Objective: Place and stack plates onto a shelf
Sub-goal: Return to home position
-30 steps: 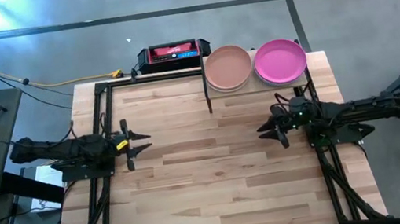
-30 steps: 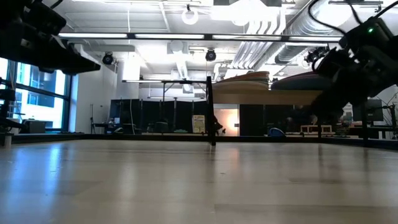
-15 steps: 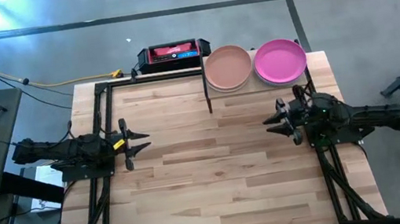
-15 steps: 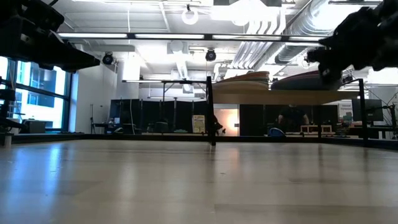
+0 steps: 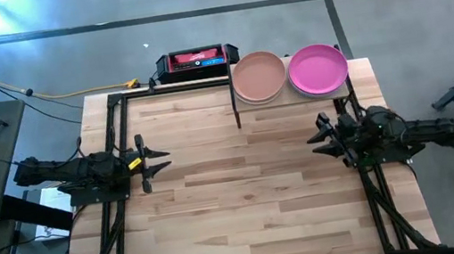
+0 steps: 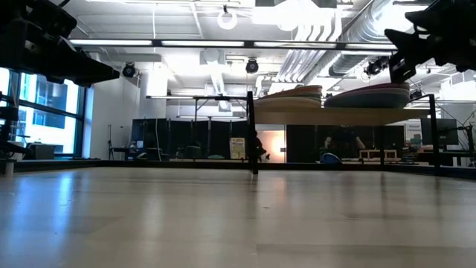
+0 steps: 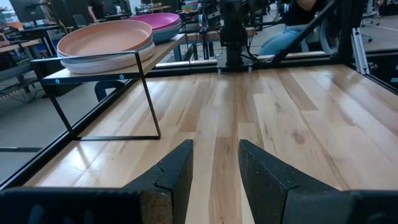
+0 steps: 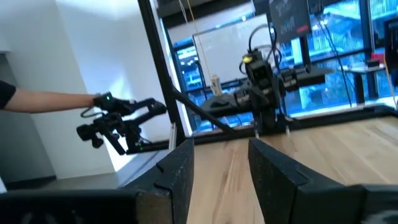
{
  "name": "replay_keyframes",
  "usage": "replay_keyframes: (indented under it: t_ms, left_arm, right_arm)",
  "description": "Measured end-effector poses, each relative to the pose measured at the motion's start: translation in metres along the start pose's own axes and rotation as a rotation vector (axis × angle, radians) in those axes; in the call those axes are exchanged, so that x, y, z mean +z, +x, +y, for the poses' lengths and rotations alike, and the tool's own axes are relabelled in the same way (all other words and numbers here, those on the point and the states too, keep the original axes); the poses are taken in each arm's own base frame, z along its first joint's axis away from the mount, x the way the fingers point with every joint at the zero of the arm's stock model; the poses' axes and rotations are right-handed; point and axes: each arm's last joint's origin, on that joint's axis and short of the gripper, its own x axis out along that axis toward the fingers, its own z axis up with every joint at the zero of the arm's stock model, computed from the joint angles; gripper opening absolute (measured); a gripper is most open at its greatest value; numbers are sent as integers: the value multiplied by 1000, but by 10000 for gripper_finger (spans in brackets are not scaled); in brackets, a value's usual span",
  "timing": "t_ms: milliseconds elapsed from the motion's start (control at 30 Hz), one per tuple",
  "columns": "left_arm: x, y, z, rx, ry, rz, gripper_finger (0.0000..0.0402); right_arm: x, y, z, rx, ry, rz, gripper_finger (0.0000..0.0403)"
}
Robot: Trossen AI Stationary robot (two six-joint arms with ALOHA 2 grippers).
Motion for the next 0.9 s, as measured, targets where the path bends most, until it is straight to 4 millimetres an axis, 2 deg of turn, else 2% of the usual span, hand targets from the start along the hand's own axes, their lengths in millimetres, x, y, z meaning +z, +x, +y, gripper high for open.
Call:
replay_keyframes:
  t_ms: [900]
  left_arm:
    - [1,-1,0,2,-5,-14,117]
  right_arm:
    - [-3,0,1,10,12,26,135]
